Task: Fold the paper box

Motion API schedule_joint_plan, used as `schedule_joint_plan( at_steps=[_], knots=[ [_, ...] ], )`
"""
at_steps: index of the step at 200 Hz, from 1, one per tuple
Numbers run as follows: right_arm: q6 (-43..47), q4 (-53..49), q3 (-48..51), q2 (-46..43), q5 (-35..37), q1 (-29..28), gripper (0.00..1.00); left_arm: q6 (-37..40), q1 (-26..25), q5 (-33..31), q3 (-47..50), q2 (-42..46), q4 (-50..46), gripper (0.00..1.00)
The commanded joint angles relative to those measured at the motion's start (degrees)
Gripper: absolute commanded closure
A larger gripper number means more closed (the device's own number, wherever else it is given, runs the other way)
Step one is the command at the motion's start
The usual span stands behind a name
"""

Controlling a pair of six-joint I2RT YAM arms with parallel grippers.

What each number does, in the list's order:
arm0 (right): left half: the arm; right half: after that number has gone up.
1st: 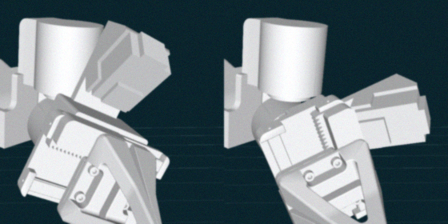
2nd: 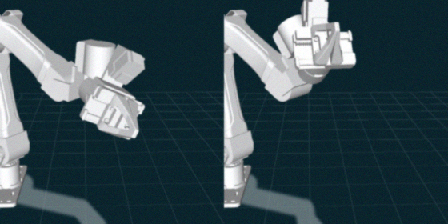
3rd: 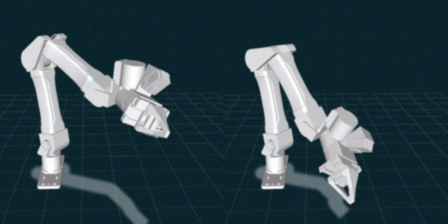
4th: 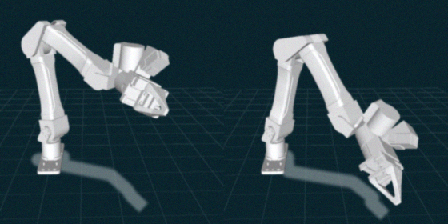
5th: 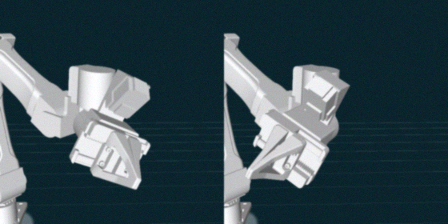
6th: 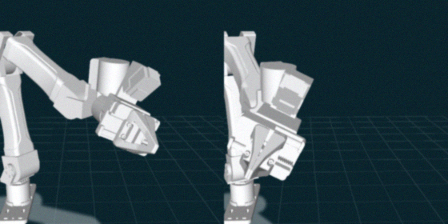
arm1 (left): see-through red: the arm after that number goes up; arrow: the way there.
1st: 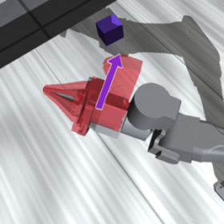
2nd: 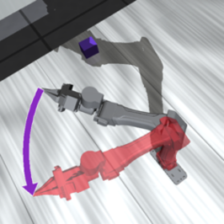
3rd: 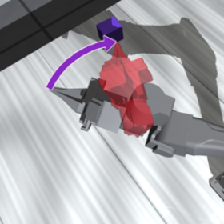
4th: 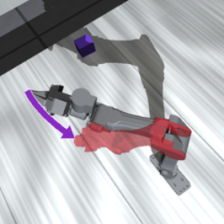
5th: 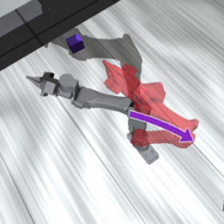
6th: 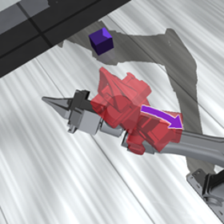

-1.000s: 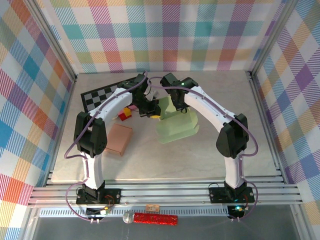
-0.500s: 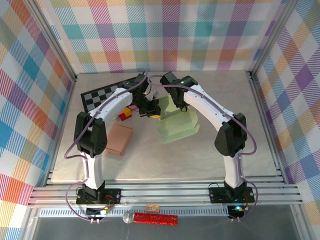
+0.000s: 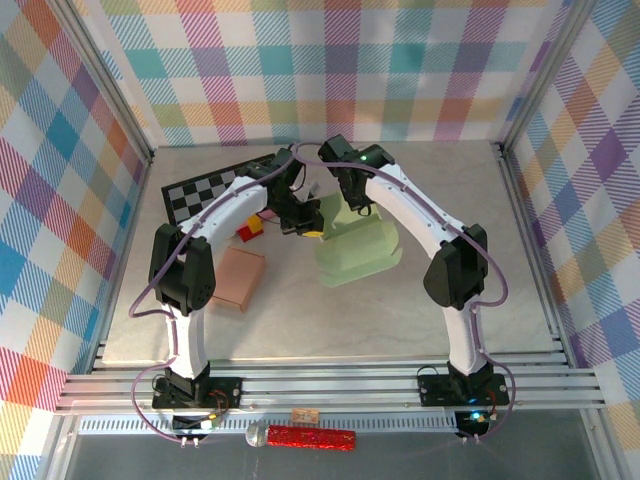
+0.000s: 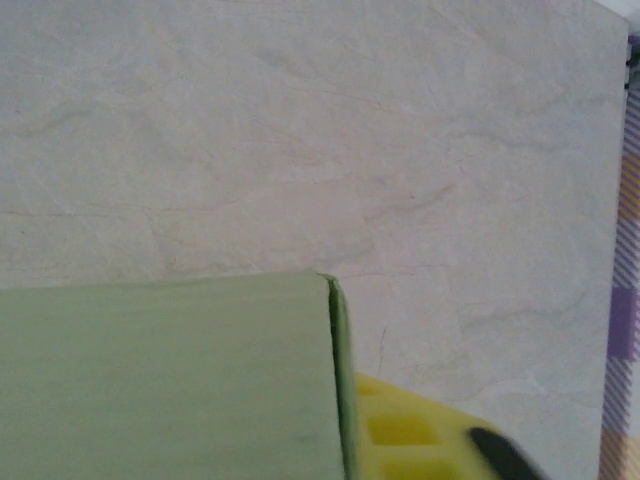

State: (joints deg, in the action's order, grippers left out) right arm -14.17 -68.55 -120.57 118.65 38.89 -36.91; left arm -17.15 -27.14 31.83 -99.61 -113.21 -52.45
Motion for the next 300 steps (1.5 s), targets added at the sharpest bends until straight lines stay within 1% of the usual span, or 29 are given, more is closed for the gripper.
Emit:
schedule_joint_plan(
  at_steps=[1,13,15,29,66,89,104,116,127,132,143,161,177,193,216,235,251,270,300],
  knots=[
    [-0.5,-0.2,-1.2,0.7,1.4,0.6,1.00,0.3,-0.8,1.5,-1.3,-0.2,-1.2,1.00],
    [-0.7,-0.4,-1.1,0.7,1.4,0.6,1.00,0.1,-0.9,1.5,-1.5,-0.3,-1.1,1.00],
    [-0.7,-0.4,-1.1,0.7,2.8,0.5,1.00,0.2,-1.0,1.5,-1.5,-0.2,-1.1,1.00],
    [-1.3,-0.7,-0.3,0.5,4.5,0.3,1.00,-0.1,-1.1,1.5,-1.5,-0.3,-0.8,1.00],
    [-1.0,0.7,3.2,-1.0,7.3,-0.5,1.00,-1.3,-1.3,1.7,-1.2,-0.2,0.3,1.00],
    [-1.2,0.8,4.3,-2.5,6.9,-0.4,0.78,-1.7,-1.3,1.6,-1.1,-0.2,0.4,1.00],
    [-1.5,1.2,5.2,-4.2,4.7,-0.2,0.66,-1.7,-1.2,1.5,-1.1,-0.3,0.3,1.00],
    [-1.3,1.6,6.2,-5.5,2.6,-0.2,0.60,-1.7,-1.3,1.3,-1.1,-0.2,0.3,1.00],
    [-1.5,1.7,7.4,-6.5,2.1,-0.2,0.57,-1.7,-1.3,1.3,-1.1,-0.3,0.3,1.00],
    [-1.9,1.6,8.0,-6.8,0.0,-0.2,0.57,-1.7,-1.3,1.2,-1.1,-0.3,0.3,1.00],
    [-2.6,1.7,9.6,-7.3,-1.0,-0.2,0.58,-1.7,-1.3,1.2,-1.2,-0.4,0.3,1.00],
    [-3.1,4.2,14.0,-8.6,-1.5,-0.3,0.64,-1.9,-1.3,1.1,-1.3,-0.6,0.4,1.00],
    [-2.9,6.7,16.9,-9.3,-1.5,-0.3,0.75,-2.0,-1.3,1.3,-1.2,-0.8,0.7,1.00],
    [-2.7,8.2,18.2,-8.9,-1.4,-0.3,0.82,-1.9,-1.4,1.3,-1.1,-1.1,0.7,1.00],
    [-3.9,8.4,18.7,-7.9,-1.5,-0.3,1.00,-2.2,-1.7,0.7,-0.5,-1.2,1.2,1.00],
    [-5.6,8.2,20.1,-7.9,-2.5,-0.4,1.00,-2.9,-1.8,-0.5,1.2,-0.9,2.5,1.00],
    [-7.6,8.3,22.5,-8.3,-3.6,-0.6,1.00,-4.2,-1.9,-1.7,4.1,-0.1,5.4,1.00],
    [-10.8,9.2,26.8,-9.2,-5.2,-1.0,1.00,-5.4,-2.5,-4.5,8.3,0.7,9.1,1.00],
    [-16.9,12.6,35.6,-12.1,-5.1,-2.0,1.00,-8.6,-3.6,-8.6,16.5,1.8,17.2,0.99]
  ],
)
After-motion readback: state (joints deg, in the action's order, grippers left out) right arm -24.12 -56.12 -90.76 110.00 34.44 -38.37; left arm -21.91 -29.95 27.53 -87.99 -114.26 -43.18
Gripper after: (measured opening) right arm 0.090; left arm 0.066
